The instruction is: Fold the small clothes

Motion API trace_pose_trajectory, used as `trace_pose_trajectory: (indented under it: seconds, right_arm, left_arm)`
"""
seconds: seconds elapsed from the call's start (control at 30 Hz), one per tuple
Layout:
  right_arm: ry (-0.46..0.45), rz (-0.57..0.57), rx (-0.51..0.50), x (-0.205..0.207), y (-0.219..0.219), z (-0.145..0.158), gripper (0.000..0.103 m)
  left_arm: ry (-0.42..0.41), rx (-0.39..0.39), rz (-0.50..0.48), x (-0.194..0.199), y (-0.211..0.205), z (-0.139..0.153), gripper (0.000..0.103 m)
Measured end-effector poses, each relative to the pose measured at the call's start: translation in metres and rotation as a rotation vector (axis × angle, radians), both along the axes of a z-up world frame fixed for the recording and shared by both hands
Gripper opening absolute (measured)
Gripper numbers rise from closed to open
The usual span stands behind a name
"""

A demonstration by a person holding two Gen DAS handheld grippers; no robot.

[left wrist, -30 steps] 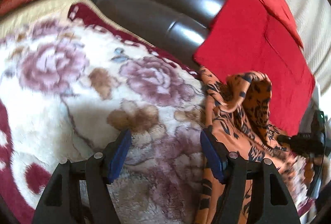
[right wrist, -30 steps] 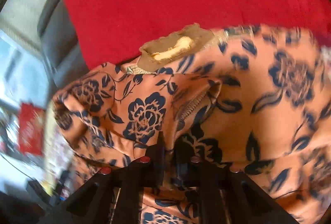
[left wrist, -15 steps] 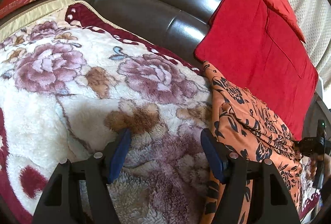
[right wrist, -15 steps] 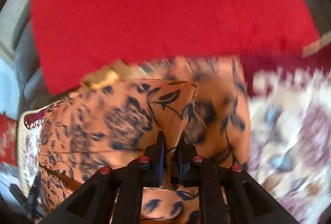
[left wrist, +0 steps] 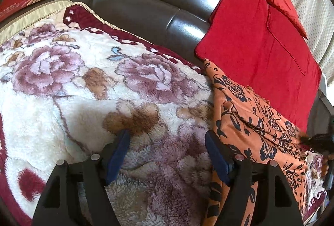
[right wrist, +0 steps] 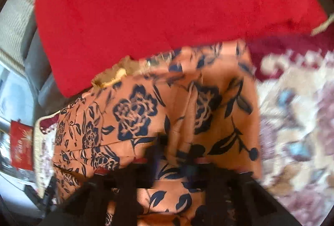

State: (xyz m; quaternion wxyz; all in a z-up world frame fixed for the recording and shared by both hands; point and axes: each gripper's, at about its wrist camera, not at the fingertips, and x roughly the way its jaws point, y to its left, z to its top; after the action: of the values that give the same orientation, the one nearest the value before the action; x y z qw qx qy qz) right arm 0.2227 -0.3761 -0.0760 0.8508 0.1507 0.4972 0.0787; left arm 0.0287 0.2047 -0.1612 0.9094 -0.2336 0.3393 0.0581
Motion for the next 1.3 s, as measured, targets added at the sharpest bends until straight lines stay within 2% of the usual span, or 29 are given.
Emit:
trace_pose_trajectory:
  seconds: [0.03, 0.07, 0.1, 0.13, 0.17, 0.27, 0.3, 0.33, 0.37, 0.5, 0.53, 0.57, 0.6, 0.67, 0.7, 0.83, 0.9, 0.93, 0.97, 1.0, 1.03, 1.07, 1.1, 1.17, 1.23, 1.3]
  right_arm:
    - [-0.044, 0.011, -0.04, -0.004, 0.002, 0.01, 0.009]
    - [-0.048, 0.027, -0.064, -0.005, 0.004, 0.01, 0.013]
    - [0.018, 0.065, -0.081, 0.001, 0.008, -0.003, 0.017]
    - [0.112, 0.088, -0.065, 0.012, 0.011, -0.019, 0.034]
    - [0.168, 0.057, -0.006, 0.013, 0.0, -0.034, 0.04]
    - [0.086, -0.051, 0.189, 0.008, -0.033, -0.031, 0.042]
    - [0.066, -0.086, 0.268, 0.009, -0.043, -0.029, 0.052]
    - [0.057, -0.114, 0.32, 0.013, -0.05, -0.028, 0.079]
    - [0.044, -0.135, 0.343, 0.019, -0.054, -0.027, 0.083]
    - [0.094, -0.123, 0.319, 0.057, -0.049, -0.04, 0.081]
    - [0.103, -0.104, 0.294, 0.062, -0.044, -0.042, 0.074]
    - [0.115, -0.071, 0.236, 0.068, -0.036, -0.045, 0.043]
    - [0.154, -0.044, 0.122, 0.07, -0.022, -0.054, 0.027]
    - [0.146, -0.018, -0.037, 0.07, -0.013, -0.065, 0.024]
    - [0.112, -0.029, -0.089, 0.067, -0.01, -0.064, 0.025]
    - [0.061, -0.061, -0.192, 0.052, 0.006, -0.054, 0.04]
    - [-0.006, -0.069, -0.204, 0.036, 0.015, -0.038, 0.059]
    - [-0.051, -0.067, -0.188, 0.028, 0.025, -0.029, 0.075]
    - [-0.083, -0.045, -0.177, 0.019, 0.027, -0.029, 0.086]
    - [-0.055, 0.003, -0.187, 0.017, 0.034, -0.04, 0.09]
    - [0.043, 0.043, -0.204, 0.02, 0.034, -0.058, 0.093]
    - [0.108, 0.055, -0.157, 0.019, 0.027, -0.073, 0.093]
    - [0.066, 0.005, -0.113, 0.014, 0.015, -0.068, 0.092]
    - [0.041, -0.081, -0.093, 0.002, -0.001, -0.056, 0.094]
    - [-0.029, -0.093, -0.033, -0.018, -0.015, -0.043, 0.094]
    - [-0.037, -0.113, -0.004, -0.041, -0.03, -0.043, 0.094]
  left_arm:
    - [0.0, 0.0, 0.0, 0.0, 0.0, 0.0, 0.075]
    - [-0.001, -0.001, 0.0, 0.0, 0.0, 0.0, 0.075]
    - [-0.002, -0.003, 0.0, 0.0, 0.0, 0.0, 0.075]
    - [-0.003, -0.005, 0.0, 0.0, 0.0, 0.0, 0.075]
    - [-0.005, -0.008, 0.0, -0.001, 0.001, 0.0, 0.075]
    - [-0.007, -0.015, 0.0, -0.001, 0.001, -0.001, 0.075]
    - [-0.003, -0.01, -0.002, 0.0, 0.0, -0.001, 0.077]
    - [-0.002, -0.006, -0.006, 0.001, -0.001, -0.001, 0.079]
    - [-0.001, -0.001, -0.01, 0.002, -0.002, -0.001, 0.08]
    - [0.003, 0.003, -0.011, 0.003, -0.003, -0.001, 0.08]
    - [0.004, 0.005, -0.011, 0.003, -0.003, -0.001, 0.08]
    - [0.006, 0.008, -0.012, 0.004, -0.003, -0.001, 0.08]
    - [0.007, 0.009, -0.014, 0.005, -0.004, -0.001, 0.081]
    - [0.009, 0.014, -0.017, 0.006, -0.004, -0.002, 0.082]
    - [0.009, 0.017, -0.017, 0.006, -0.005, -0.002, 0.082]
    - [0.007, 0.013, -0.016, 0.005, -0.004, -0.003, 0.082]
    - [0.007, 0.013, -0.017, 0.006, -0.004, -0.003, 0.082]
    - [0.007, 0.014, -0.018, 0.006, -0.004, -0.003, 0.082]
    - [0.008, 0.014, -0.018, 0.006, -0.004, -0.003, 0.082]
    - [0.008, 0.015, -0.018, 0.006, -0.004, -0.003, 0.082]
    - [0.008, 0.015, -0.018, 0.005, -0.004, -0.002, 0.082]
    - [0.007, 0.014, -0.018, 0.005, -0.004, -0.002, 0.082]
    - [0.005, 0.012, -0.018, 0.004, -0.004, -0.002, 0.082]
    - [0.0, 0.008, -0.019, 0.002, -0.003, -0.002, 0.082]
    - [0.002, 0.011, -0.019, 0.001, -0.004, -0.002, 0.082]
    - [0.009, 0.025, -0.018, 0.001, -0.006, -0.002, 0.082]
